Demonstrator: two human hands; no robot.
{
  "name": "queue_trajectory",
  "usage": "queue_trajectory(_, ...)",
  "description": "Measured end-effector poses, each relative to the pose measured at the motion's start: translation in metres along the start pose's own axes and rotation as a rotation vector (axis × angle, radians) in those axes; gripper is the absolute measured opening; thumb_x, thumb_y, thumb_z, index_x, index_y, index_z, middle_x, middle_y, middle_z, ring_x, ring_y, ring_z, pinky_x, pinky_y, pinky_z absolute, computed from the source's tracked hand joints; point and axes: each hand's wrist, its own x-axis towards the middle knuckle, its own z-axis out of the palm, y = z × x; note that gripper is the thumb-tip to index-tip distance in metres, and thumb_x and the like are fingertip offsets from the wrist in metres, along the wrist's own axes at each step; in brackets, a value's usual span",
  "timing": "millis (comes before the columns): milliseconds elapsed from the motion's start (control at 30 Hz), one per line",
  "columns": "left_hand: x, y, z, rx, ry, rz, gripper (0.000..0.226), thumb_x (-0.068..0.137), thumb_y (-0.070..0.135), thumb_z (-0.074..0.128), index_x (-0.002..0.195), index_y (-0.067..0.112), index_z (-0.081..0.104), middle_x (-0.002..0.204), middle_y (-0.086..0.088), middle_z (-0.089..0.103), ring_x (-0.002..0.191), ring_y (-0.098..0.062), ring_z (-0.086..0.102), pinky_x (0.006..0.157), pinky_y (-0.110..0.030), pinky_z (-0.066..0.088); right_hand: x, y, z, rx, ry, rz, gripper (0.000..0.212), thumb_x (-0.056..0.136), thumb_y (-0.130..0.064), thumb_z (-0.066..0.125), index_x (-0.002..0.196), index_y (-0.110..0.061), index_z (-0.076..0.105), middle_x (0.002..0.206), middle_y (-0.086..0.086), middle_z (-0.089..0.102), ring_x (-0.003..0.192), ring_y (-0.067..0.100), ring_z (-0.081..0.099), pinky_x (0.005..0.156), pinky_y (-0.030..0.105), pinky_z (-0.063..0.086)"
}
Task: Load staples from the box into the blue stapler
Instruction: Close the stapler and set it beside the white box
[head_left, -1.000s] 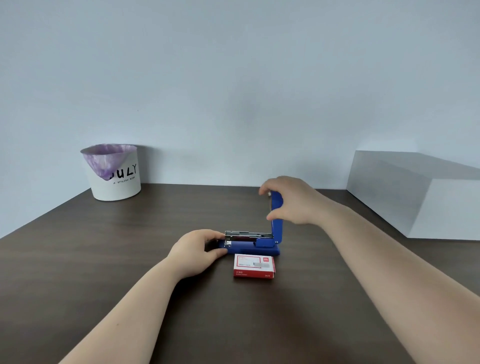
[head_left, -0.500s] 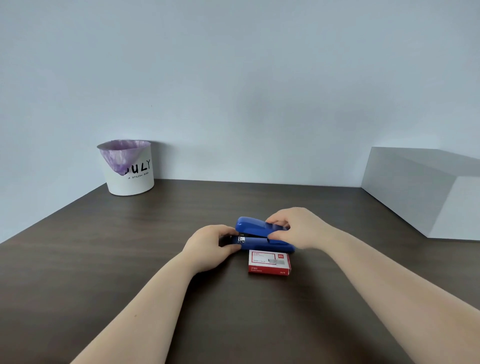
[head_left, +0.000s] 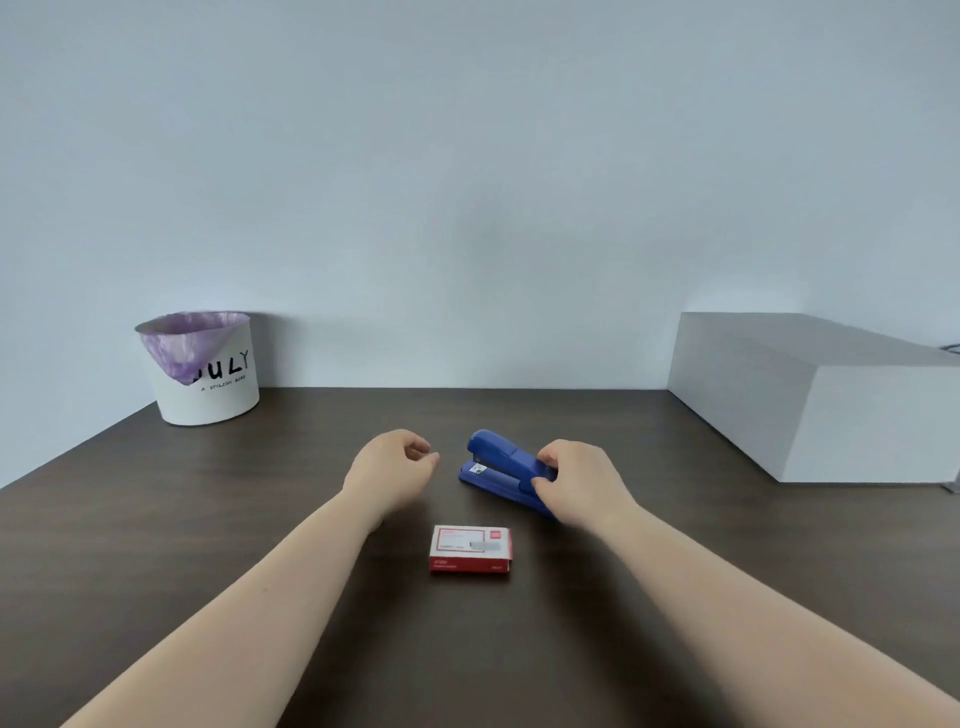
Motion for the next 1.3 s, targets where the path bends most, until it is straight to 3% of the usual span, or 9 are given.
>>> queue_trajectory(100,0.009,0.031,0.021,0.049,0.045,0.019,0.017,0.088,0.032,0.053,0.085,0.017,0.06,0.086,0.0,0.064,0.081,-0.019,0.057,0.07,-0.031,0.043,-0.001,0.021,-0.011,0.014,0.03,0.066,0.022,0.082,-0.018,0.052,0.1,-0.014,0.064,0.1,0.006,0.066,0.08,0.023,0.052,0.068,0.027,0.038)
queue_trajectory(200,0.018,0.06,0.052,0.048,0.025,0.02,0.018,0.088,0.031,0.051,0.078,0.017,0.054,0.079,-0.001,0.062,0.077,-0.021,0.056,0.067,-0.031,0.042,0.0,0.046,-0.022,0.034,0.076,0.11,0.02,0.083,-0.02,0.053,0.1,-0.014,0.064,0.098,0.006,0.066,0.079,0.021,0.051,0.067,0.027,0.039)
queue_trajectory(400,0.041,0.104,0.117,0.068,-0.044,-0.021,0.018,0.088,0.032,0.048,0.089,0.016,0.057,0.091,-0.003,0.062,0.083,-0.023,0.054,0.072,-0.032,0.042,0.018,0.099,-0.032,0.058,0.216,0.207,0.016,0.086,-0.022,0.055,0.094,-0.011,0.062,0.094,0.006,0.066,0.084,0.023,0.058,0.07,0.034,0.048)
queue_trajectory(633,0.077,0.138,0.184,0.059,-0.034,-0.019,0.023,0.089,0.031,0.044,0.098,0.014,0.057,0.103,-0.006,0.064,0.085,-0.025,0.051,0.074,-0.031,0.039,0.065,0.155,-0.038,-0.082,0.33,0.271,0.02,0.09,-0.022,0.048,0.091,-0.006,0.06,0.092,0.011,0.065,0.075,0.023,0.049,0.061,0.031,0.038)
queue_trajectory(967,0.126,0.156,0.231,0.114,0.001,0.035,0.022,0.087,0.029,0.042,0.094,0.016,0.059,0.089,-0.001,0.058,0.081,-0.025,0.05,0.071,-0.03,0.038,0.138,0.198,-0.038,-0.213,0.411,0.371,0.028,0.091,-0.009,0.04,0.113,-0.008,0.058,0.107,0.016,0.066,0.1,0.035,0.06,0.068,0.035,0.042)
queue_trajectory(1067,0.131,0.155,0.234,0.114,0.01,0.04,0.021,0.086,0.029,0.043,0.093,0.017,0.06,0.085,0.0,0.056,0.081,-0.025,0.051,0.07,-0.029,0.038,0.148,0.199,-0.034,-0.343,0.409,0.346,0.028,0.09,-0.005,0.04,0.112,-0.006,0.058,0.112,0.015,0.063,0.107,0.034,0.054,0.078,0.036,0.046)
queue_trajectory(1167,0.13,0.154,0.235,0.106,0.011,0.047,0.02,0.085,0.029,0.044,0.09,0.019,0.06,0.085,0.001,0.058,0.083,-0.025,0.053,0.071,-0.029,0.039,0.155,0.202,-0.032,-0.437,0.42,0.253,0.032,0.093,-0.008,0.037,0.119,-0.006,0.056,0.118,0.013,0.056,0.117,0.032,0.043,0.094,0.036,0.037)
queue_trajectory(1300,0.128,0.153,0.234,0.092,0.0,0.066,0.017,0.085,0.033,0.046,0.087,0.022,0.059,0.094,0.002,0.064,0.094,-0.024,0.059,0.072,-0.029,0.04,0.159,0.203,-0.032,-0.43,0.37,0.274,0.029,0.094,-0.007,0.038,0.119,-0.004,0.053,0.125,0.014,0.048,0.115,0.031,0.045,0.088,0.037,0.042)
